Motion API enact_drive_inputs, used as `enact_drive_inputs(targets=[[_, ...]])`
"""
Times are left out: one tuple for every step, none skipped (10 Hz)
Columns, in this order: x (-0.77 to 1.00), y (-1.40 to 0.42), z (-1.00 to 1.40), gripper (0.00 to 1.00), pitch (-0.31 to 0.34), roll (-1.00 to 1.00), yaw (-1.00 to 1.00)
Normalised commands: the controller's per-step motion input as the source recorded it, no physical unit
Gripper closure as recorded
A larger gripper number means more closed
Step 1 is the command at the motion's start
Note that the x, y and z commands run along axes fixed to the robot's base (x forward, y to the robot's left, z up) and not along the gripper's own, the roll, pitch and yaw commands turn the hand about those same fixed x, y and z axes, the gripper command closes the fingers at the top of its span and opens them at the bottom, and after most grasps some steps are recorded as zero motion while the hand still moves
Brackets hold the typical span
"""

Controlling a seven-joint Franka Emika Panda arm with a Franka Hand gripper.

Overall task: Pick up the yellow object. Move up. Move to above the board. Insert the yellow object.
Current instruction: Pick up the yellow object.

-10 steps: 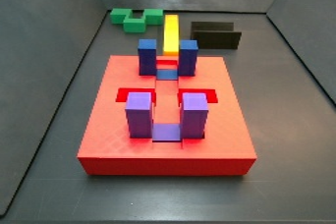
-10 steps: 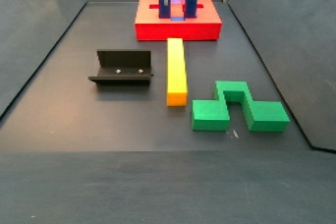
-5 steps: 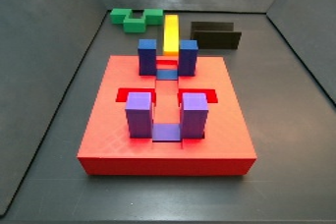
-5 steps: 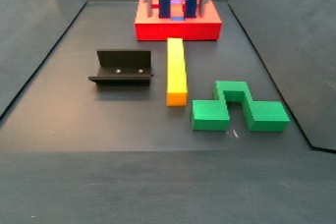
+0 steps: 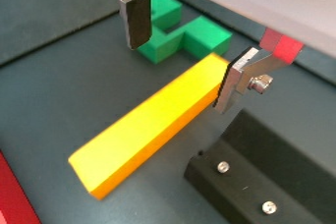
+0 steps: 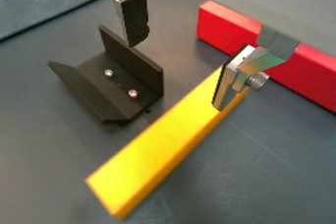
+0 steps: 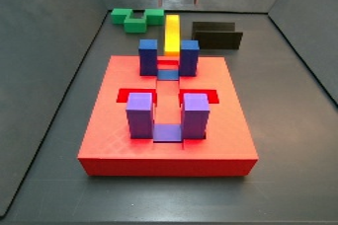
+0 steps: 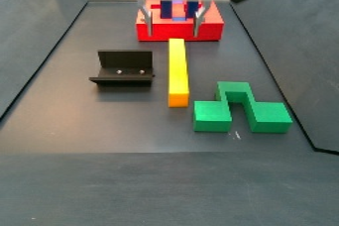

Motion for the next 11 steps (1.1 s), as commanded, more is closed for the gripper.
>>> enact_drive_inputs(targets=[[0.02, 0.00, -0.41, 0.00, -0.057, 0.00, 0.07], [0.00, 0.01, -0.42, 0.00, -0.041, 0.00, 0.04], [0.00, 0.03, -0.43, 0.00, 0.000, 0.05, 0.02], [-0.05, 0.02, -0.43, 0.00, 0.000, 0.06, 0.00], [-0.01, 0.05, -0.40, 0.00, 0.000, 0.04, 0.00], [-0.03, 0.07, -0.33, 0.00, 0.024, 0.09, 0.00], [-0.15, 0.09, -0.29, 0.00, 0.049, 0.07, 0.00], [-0.19, 0.07, -0.26, 0.00, 0.000, 0.00, 0.00], [0.00, 0.04, -0.20, 0.00, -0.020, 0.00, 0.00], [0.06, 0.03, -0.15, 0.00, -0.101, -0.05, 0.00], [0.09, 0.00, -0.19, 0.00, -0.096, -0.01, 0.00]])
